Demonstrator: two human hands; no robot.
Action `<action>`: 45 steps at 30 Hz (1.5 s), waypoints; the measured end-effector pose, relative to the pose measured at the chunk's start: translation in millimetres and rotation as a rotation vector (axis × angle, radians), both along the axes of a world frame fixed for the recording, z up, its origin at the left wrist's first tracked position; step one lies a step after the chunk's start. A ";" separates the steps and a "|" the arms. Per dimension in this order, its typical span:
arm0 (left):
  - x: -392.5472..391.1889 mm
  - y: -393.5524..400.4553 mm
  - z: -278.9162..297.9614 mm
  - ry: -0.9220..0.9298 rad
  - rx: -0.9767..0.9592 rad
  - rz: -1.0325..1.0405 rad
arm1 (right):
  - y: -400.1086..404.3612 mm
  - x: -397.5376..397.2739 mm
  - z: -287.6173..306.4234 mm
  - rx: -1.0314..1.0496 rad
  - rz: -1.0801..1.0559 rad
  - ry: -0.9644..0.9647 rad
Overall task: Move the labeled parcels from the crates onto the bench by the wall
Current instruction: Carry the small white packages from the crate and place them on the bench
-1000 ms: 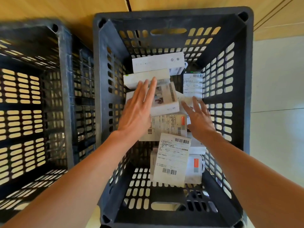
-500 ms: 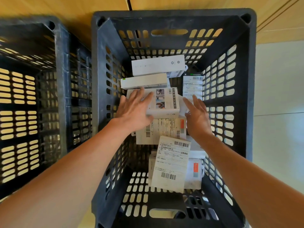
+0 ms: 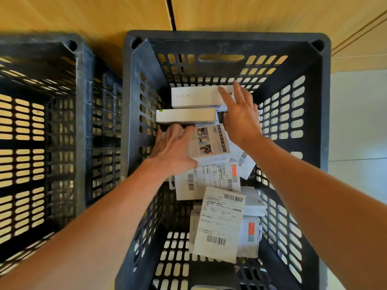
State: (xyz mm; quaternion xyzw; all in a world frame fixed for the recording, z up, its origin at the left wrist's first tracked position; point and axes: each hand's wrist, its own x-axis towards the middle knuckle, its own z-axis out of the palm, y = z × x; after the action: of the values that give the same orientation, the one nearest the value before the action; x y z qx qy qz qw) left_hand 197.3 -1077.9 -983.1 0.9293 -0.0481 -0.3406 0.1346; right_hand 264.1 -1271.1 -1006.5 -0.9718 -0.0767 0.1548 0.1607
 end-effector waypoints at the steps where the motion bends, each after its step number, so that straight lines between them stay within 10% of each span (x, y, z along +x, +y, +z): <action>1: -1.0 -0.3 -0.7 0.009 0.005 0.007 | 1.5 3.1 -1.3 -0.041 0.025 0.001; 19: -34.6 -17.4 44.4 -0.043 0.030 0.074 | -3.0 -26.2 48.3 0.200 -0.081 -0.084; 29: -77.4 -2.9 210.1 -0.192 0.052 0.059 | -20.1 -107.7 215.4 0.339 -0.373 -0.022; 45: -153.3 79.0 516.5 -0.348 0.231 0.324 | 47.4 -195.0 524.7 0.495 -0.248 -0.194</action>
State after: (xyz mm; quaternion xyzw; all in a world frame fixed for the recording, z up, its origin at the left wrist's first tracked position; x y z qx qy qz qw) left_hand 43.9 -999.0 -466.6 0.9787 0.1180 -0.1528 0.0700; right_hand 69.2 -1223.8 -481.8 -0.9153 -0.0076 0.0170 0.4023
